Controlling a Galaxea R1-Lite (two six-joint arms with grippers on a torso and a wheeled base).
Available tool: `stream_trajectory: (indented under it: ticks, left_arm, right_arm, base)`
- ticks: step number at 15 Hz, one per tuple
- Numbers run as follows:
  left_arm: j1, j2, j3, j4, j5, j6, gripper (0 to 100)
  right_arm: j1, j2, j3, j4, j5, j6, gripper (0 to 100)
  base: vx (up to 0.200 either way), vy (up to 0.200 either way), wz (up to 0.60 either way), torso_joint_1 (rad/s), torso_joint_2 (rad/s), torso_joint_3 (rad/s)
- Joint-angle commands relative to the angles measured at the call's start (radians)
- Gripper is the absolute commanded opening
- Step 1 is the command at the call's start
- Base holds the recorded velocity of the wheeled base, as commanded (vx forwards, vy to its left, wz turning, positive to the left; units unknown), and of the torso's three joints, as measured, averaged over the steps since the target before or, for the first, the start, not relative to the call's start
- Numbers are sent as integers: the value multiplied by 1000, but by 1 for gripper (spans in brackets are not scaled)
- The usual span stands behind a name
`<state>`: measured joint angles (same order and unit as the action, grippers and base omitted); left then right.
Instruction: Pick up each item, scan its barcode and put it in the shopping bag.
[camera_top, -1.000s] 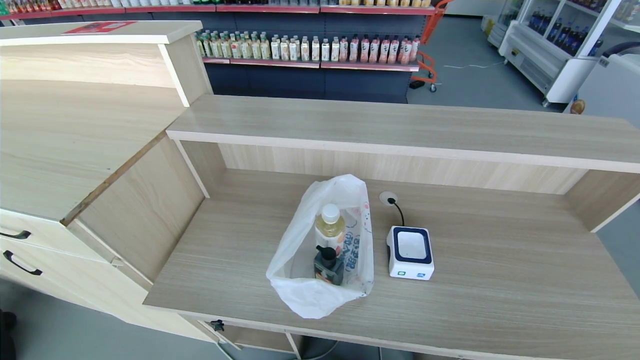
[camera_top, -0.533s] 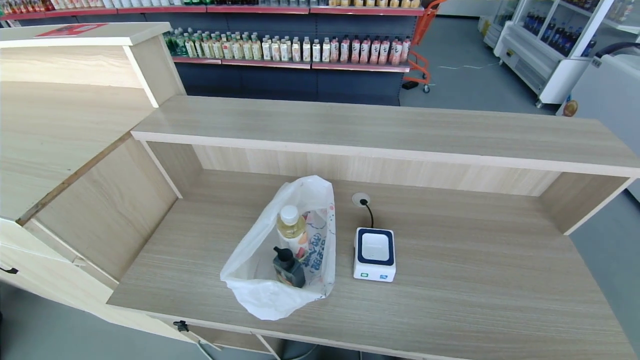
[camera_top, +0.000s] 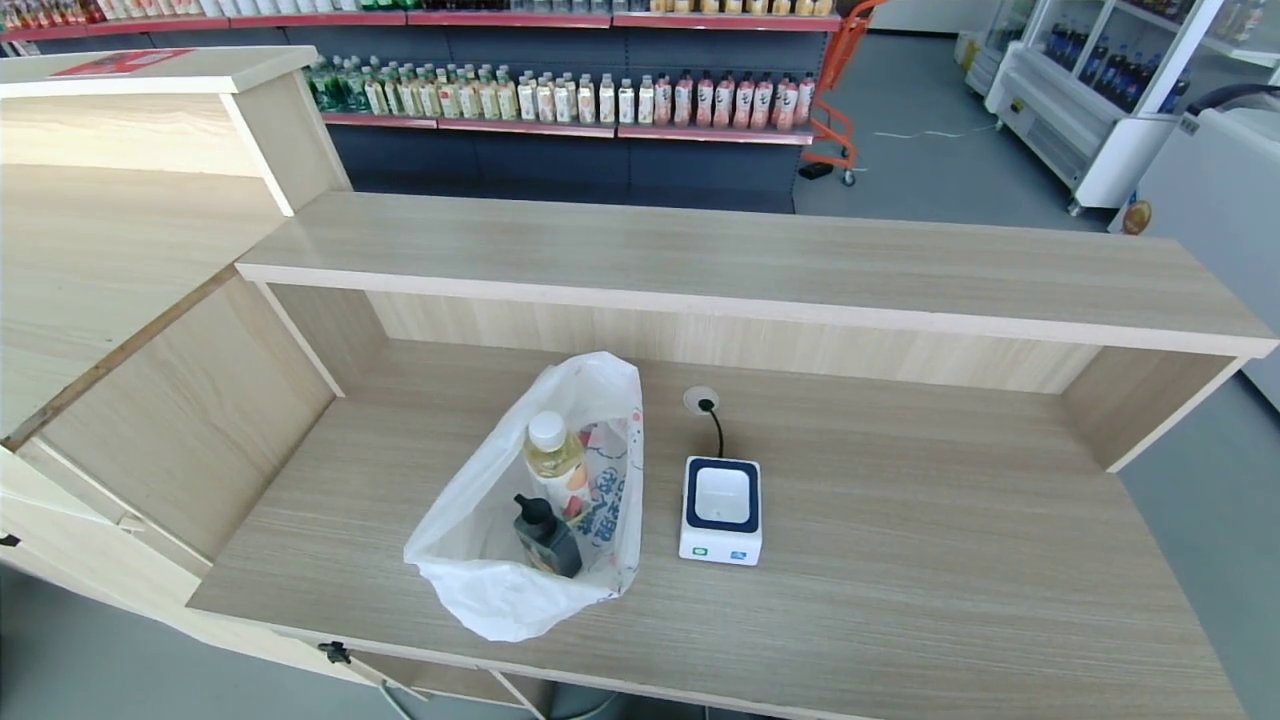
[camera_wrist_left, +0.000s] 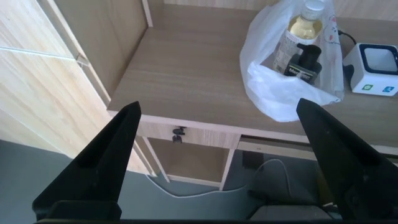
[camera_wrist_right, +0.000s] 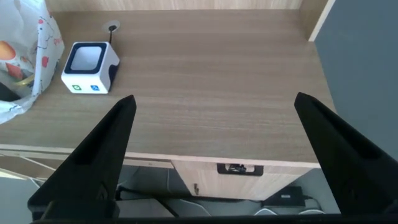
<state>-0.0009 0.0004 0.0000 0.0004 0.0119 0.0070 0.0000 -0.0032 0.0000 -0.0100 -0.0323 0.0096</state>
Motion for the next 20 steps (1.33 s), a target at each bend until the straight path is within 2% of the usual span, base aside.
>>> stream_trajectory:
  ticks: [1,3,15,17,20]
  left_arm:
    - [-1,0,0,0,0,-1,100]
    - [-1,0,0,0,0,-1,100]
    - [-1,0,0,0,0,-2,100]
    - [-1,0,0,0,0,-2,100]
    - [-1,0,0,0,0,-2,100]
  right_arm:
    - [0,3,0,-1,0,0,100]
    - [0,3,0,-1,0,0,100]
    - [0,3,0,-1,2,6,100]
    - [0,3,0,1,5,4,100]
    - [0,3,0,1,3,17,100]
  base:
    - [200,0,0,2,2,7]
    - [200,0,0,-5,-2,2]
    - [0,0,0,0,0,0]
    - [0,0,-600,-2,5,0]
    - [0,0,0,0,0,0]
